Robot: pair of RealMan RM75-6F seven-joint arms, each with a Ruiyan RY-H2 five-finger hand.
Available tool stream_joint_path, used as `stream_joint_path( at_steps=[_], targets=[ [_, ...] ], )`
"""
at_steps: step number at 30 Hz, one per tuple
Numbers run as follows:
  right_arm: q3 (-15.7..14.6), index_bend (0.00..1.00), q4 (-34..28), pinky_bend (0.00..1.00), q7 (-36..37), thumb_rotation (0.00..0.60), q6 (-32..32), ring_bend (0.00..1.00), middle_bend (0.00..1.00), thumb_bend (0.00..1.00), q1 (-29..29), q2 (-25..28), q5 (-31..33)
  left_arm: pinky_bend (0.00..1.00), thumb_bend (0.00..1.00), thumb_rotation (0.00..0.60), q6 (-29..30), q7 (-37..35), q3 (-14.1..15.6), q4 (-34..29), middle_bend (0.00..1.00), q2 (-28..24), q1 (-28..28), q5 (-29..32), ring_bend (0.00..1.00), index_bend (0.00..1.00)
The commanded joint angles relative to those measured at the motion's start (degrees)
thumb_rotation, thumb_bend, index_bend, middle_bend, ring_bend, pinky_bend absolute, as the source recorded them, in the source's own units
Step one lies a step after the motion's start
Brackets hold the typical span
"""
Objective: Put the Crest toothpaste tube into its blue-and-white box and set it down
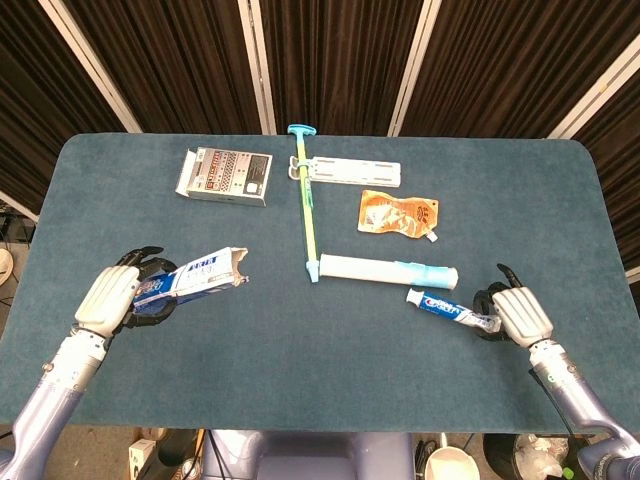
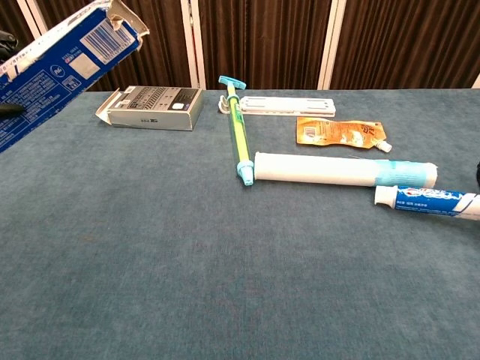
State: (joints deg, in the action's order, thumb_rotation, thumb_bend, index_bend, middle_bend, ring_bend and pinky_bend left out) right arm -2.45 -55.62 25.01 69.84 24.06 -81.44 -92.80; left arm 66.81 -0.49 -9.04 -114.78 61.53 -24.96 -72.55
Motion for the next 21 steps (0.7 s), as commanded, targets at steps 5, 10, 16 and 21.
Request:
stream_joint_path(
  at_steps=[5, 10, 16, 21],
  targets=[
    [1.8, 0.76, -4.1, 0.0, -1.4, 0.6, 4.1, 0.44, 0.77, 0.71, 0.2, 3.4, -0.7, 0.14, 0.38, 0.6, -0.6, -2.8, 1.1, 2.9, 0.4, 2.2, 0.1, -2.0, 0.15, 0.45],
    [2.6, 0.76, -10.2, 0.0, -3.5, 0.6, 4.6, 0.44, 0.77, 0.72, 0.6, 8.0, -0.5, 0.14, 0.38, 0.6, -1.1, -3.9, 1.6, 5.0, 0.4, 3.4, 0.1, -2.5, 0.15, 0.45],
    [5.0, 0.76, -19.0, 0.0, -8.3, 0.6, 6.5, 0.44, 0.77, 0.72, 1.4, 14.0, -0.7, 0.14, 0.38, 0.6, -1.6, -5.0, 2.1, 6.6, 0.4, 4.5, 0.1, -3.0, 0.15, 0.45],
    [7.9, 0.8, -30.0, 0.0, -12.8, 0.6, 7.9, 0.46, 0.79, 0.74, 2.9, 21.5, -1.3, 0.14, 0.38, 0.6, -2.0, -7.2, 3.1, 8.9, 0.4, 6.1, 0.1, -5.2, 0.15, 0.45]
  ],
)
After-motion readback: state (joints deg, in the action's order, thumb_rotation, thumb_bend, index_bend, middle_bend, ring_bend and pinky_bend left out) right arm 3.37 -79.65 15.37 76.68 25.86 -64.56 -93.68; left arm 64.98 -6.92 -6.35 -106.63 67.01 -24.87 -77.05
